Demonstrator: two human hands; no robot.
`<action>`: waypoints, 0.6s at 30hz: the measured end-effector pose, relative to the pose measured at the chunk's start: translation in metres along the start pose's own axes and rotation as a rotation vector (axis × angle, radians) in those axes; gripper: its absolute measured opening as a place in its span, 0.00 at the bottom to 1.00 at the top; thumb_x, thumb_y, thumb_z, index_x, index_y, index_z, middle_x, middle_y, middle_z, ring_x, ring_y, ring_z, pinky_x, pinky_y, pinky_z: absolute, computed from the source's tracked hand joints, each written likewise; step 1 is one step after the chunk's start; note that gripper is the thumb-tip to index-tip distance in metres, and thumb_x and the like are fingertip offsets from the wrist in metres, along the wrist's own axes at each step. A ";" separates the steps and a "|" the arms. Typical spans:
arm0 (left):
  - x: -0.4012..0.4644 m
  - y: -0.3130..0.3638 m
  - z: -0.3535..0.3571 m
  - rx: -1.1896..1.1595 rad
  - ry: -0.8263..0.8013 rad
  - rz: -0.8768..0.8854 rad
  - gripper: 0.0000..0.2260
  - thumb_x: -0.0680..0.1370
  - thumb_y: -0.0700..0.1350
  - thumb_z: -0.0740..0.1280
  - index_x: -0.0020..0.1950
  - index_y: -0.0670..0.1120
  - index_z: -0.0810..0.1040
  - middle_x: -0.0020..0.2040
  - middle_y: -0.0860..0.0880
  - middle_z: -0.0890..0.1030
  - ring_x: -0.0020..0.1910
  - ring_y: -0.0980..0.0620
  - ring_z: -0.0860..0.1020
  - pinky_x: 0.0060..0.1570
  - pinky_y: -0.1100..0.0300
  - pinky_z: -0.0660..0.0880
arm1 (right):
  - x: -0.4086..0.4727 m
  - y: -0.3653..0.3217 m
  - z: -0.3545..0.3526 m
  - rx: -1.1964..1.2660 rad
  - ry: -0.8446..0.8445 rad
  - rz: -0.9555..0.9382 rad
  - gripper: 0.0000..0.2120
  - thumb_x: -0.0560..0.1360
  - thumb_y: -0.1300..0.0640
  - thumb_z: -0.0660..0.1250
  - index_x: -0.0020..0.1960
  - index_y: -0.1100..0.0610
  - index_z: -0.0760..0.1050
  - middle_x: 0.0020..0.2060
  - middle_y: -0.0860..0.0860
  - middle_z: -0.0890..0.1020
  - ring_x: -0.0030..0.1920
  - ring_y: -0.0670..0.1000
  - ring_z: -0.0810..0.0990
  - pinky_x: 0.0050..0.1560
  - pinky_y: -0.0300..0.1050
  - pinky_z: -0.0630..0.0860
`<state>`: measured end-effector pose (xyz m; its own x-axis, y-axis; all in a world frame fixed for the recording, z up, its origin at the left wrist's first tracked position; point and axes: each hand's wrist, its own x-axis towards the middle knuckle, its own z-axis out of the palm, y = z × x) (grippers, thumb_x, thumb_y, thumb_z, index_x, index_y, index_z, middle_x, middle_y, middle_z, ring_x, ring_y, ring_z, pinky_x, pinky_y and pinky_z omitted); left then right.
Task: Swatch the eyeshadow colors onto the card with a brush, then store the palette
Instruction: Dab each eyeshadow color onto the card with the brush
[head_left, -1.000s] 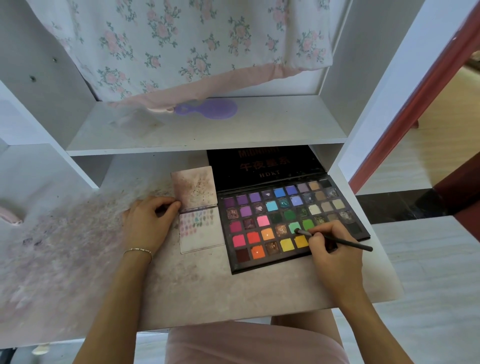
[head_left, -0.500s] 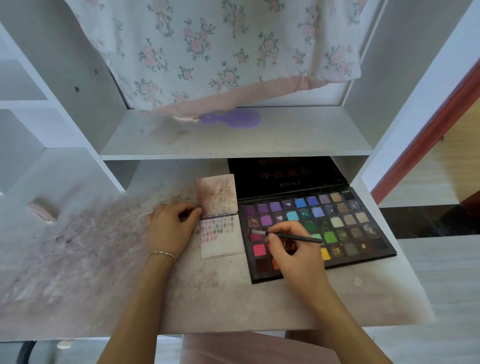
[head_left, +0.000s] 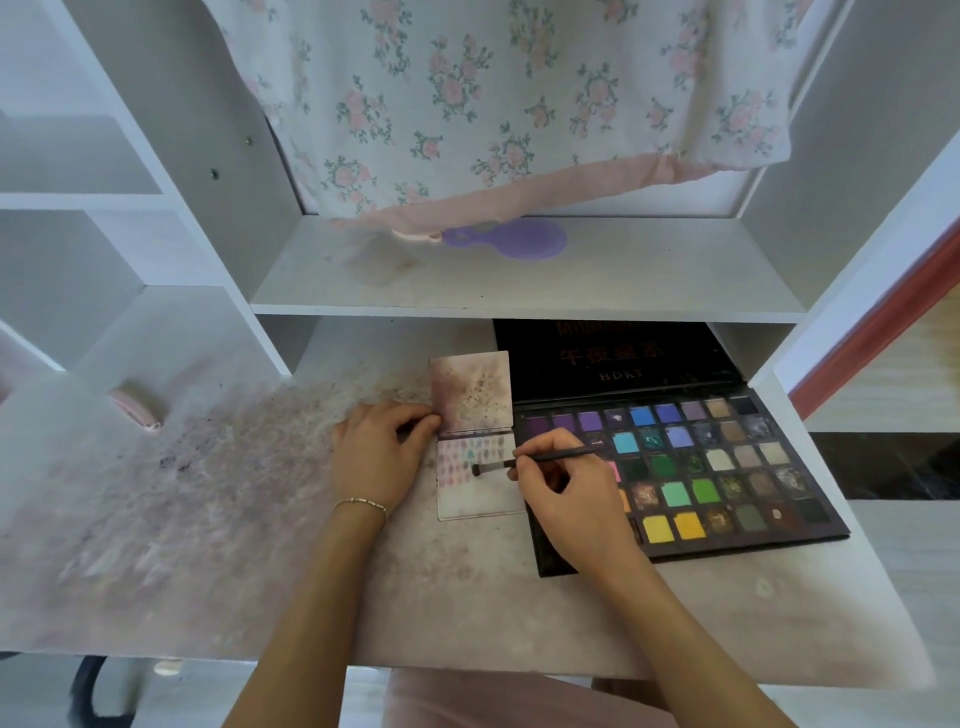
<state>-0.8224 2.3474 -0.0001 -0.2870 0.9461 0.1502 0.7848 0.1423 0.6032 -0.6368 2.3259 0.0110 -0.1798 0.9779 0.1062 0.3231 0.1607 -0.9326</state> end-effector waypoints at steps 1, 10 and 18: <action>0.000 0.000 0.000 -0.002 0.003 -0.001 0.07 0.75 0.49 0.66 0.48 0.51 0.83 0.47 0.50 0.82 0.51 0.46 0.76 0.54 0.46 0.71 | 0.000 0.001 0.000 -0.003 0.001 0.000 0.11 0.74 0.60 0.64 0.40 0.44 0.70 0.35 0.49 0.81 0.39 0.46 0.79 0.39 0.38 0.76; 0.000 0.001 0.001 -0.003 0.017 -0.003 0.07 0.75 0.49 0.67 0.48 0.50 0.83 0.47 0.50 0.82 0.51 0.46 0.76 0.54 0.46 0.70 | 0.001 0.001 0.001 -0.015 -0.003 -0.009 0.09 0.74 0.59 0.64 0.40 0.45 0.70 0.35 0.52 0.82 0.38 0.47 0.79 0.36 0.39 0.76; -0.001 0.000 0.002 0.007 0.030 -0.004 0.07 0.75 0.50 0.66 0.47 0.52 0.83 0.46 0.51 0.82 0.50 0.48 0.74 0.55 0.48 0.69 | 0.001 0.001 0.001 -0.015 -0.034 0.033 0.10 0.74 0.61 0.64 0.40 0.46 0.70 0.35 0.54 0.82 0.38 0.47 0.79 0.36 0.39 0.76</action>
<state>-0.8212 2.3475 -0.0016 -0.3062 0.9364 0.1717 0.7875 0.1478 0.5984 -0.6372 2.3272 0.0097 -0.2001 0.9777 0.0640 0.3430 0.1311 -0.9301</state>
